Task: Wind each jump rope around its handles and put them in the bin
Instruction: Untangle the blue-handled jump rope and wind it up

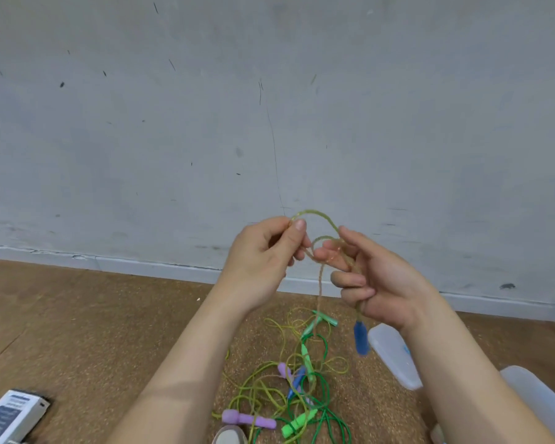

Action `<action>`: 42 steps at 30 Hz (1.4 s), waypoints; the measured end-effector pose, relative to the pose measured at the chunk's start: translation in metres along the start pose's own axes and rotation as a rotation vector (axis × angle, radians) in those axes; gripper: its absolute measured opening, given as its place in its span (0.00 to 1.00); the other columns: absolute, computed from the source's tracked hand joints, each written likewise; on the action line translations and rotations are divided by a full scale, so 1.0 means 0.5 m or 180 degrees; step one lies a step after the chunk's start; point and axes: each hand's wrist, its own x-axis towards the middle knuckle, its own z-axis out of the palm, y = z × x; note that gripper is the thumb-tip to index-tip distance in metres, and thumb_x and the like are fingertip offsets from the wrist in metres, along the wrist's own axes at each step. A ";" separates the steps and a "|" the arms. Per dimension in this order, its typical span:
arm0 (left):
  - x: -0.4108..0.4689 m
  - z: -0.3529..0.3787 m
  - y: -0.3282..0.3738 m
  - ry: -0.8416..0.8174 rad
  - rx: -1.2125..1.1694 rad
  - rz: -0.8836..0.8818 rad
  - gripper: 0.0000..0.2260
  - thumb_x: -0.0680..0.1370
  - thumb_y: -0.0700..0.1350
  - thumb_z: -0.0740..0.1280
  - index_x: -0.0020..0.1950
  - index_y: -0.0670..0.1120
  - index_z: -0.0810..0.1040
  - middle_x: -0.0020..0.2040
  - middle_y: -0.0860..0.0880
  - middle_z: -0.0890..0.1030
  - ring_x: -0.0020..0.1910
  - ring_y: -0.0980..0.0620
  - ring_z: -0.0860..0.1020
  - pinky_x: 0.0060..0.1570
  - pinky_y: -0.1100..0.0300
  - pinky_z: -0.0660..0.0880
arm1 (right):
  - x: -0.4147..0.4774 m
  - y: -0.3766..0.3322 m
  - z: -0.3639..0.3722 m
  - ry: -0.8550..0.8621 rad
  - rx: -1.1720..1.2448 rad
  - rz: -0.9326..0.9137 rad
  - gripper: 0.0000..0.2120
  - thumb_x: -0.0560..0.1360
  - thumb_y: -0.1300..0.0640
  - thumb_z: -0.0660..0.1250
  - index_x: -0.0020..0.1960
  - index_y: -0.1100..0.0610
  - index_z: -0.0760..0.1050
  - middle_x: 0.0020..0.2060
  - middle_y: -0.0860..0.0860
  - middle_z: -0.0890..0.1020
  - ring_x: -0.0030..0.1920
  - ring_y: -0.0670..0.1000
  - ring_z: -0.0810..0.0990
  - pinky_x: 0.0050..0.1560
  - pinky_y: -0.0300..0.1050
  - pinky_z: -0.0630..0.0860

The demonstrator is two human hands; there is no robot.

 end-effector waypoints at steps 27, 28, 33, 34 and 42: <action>0.002 -0.278 -0.065 0.3067 -0.1584 -0.0997 0.07 0.79 0.43 0.56 0.43 0.46 0.70 0.30 0.47 0.68 0.26 0.51 0.72 0.29 0.61 0.73 | 0.016 0.070 -0.063 -0.0205 -0.2403 0.0722 0.15 0.79 0.52 0.64 0.36 0.56 0.67 0.22 0.49 0.63 0.21 0.47 0.65 0.26 0.40 0.70; 0.005 -0.262 -0.076 0.2601 -0.1115 -0.1269 0.09 0.79 0.47 0.58 0.41 0.46 0.71 0.32 0.46 0.71 0.31 0.48 0.75 0.35 0.56 0.78 | 0.014 0.067 -0.048 -0.0122 -0.1796 0.0625 0.14 0.79 0.51 0.63 0.38 0.55 0.67 0.23 0.48 0.61 0.20 0.45 0.62 0.22 0.37 0.68; -0.015 -0.163 -0.094 -0.0141 0.2072 -0.1766 0.06 0.74 0.45 0.64 0.42 0.45 0.80 0.37 0.46 0.78 0.36 0.47 0.76 0.41 0.57 0.73 | 0.017 0.047 0.040 -0.0294 0.0149 0.0260 0.10 0.72 0.50 0.65 0.42 0.55 0.69 0.27 0.49 0.61 0.19 0.43 0.60 0.18 0.32 0.64; -0.023 -0.139 -0.088 -0.0570 0.1688 -0.1719 0.07 0.73 0.43 0.65 0.49 0.49 0.80 0.44 0.48 0.80 0.38 0.50 0.76 0.43 0.59 0.74 | 0.016 0.043 0.052 -0.0349 0.0351 0.0188 0.10 0.71 0.50 0.65 0.43 0.56 0.69 0.27 0.49 0.61 0.19 0.43 0.60 0.19 0.32 0.64; -0.073 0.011 -0.054 -0.3707 0.0223 -0.1324 0.09 0.82 0.43 0.58 0.55 0.40 0.76 0.53 0.36 0.81 0.45 0.52 0.80 0.47 0.59 0.75 | 0.005 -0.001 0.062 -0.0409 0.1571 -0.0460 0.10 0.68 0.61 0.66 0.48 0.64 0.75 0.29 0.53 0.72 0.26 0.49 0.75 0.30 0.44 0.80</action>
